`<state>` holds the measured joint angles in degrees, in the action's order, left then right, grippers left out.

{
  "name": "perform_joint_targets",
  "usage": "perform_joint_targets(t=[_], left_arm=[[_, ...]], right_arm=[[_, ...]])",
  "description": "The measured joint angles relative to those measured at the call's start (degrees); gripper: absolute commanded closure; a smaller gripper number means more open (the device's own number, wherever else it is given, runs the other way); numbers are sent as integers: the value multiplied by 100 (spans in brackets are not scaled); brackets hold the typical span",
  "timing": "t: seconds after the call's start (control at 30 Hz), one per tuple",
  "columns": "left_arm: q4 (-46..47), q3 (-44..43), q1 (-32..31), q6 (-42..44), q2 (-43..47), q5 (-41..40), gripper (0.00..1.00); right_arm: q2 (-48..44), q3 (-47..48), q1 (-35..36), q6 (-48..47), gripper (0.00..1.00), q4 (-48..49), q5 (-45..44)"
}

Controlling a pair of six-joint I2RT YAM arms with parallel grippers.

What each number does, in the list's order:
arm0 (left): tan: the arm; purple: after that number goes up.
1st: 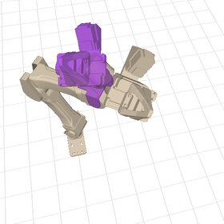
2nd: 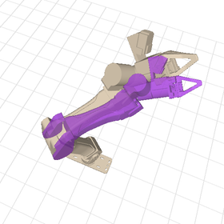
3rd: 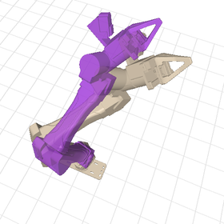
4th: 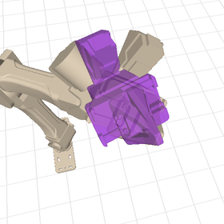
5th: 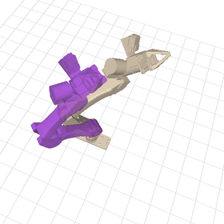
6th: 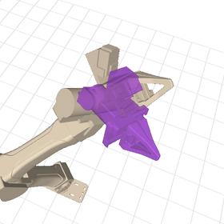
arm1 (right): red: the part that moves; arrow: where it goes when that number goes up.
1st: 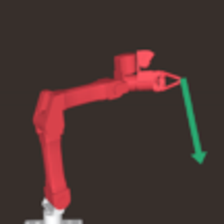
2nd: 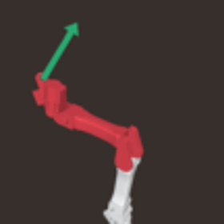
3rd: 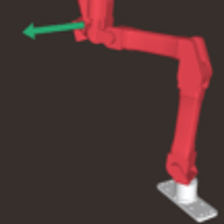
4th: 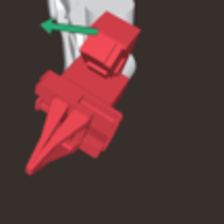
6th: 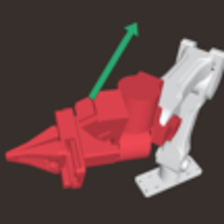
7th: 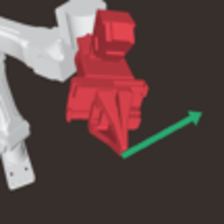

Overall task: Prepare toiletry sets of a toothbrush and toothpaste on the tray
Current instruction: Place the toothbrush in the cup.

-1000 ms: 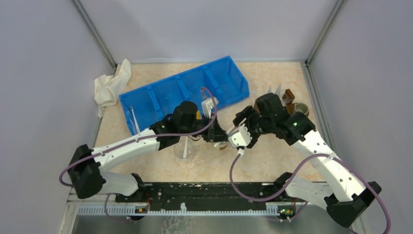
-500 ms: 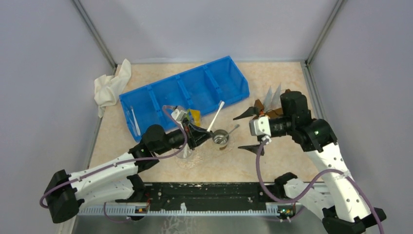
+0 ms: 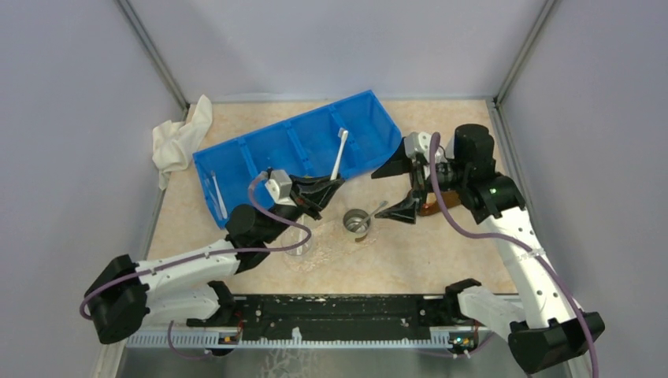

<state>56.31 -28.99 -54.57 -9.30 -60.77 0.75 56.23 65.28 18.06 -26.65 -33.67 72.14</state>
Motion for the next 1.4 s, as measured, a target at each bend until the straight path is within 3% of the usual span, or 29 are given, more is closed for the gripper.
perform_joint_targets(t=[0.2,0.47,0.7,0.87,1.07,1.23,1.4], left_arm=[[911,-518,9,874,-1043,-157,100],[619,-1646,306,1460,-1250,103,100],[289,-1478,1211,459,-1189,1270,100],[564,-1475,1305,-334,-1401,2002,100],[719,-1381,1276,-903,-1515,2048,100],[750,-1300,1193,-1043,-1486,1762,100],[789,-1375,946,-1106,-1700,1569,100]], right_arm=[[326,243,-643,745,5,369,251],[553,647,-1300,1486,8,994,627],[839,452,-1423,1932,9,1447,776],[868,225,-1425,2332,9,1902,809],[892,-656,-1451,4216,9,4105,765],[1049,-1720,-1488,6710,10,7471,551],[1091,-1917,-1486,7761,14,8957,289]])
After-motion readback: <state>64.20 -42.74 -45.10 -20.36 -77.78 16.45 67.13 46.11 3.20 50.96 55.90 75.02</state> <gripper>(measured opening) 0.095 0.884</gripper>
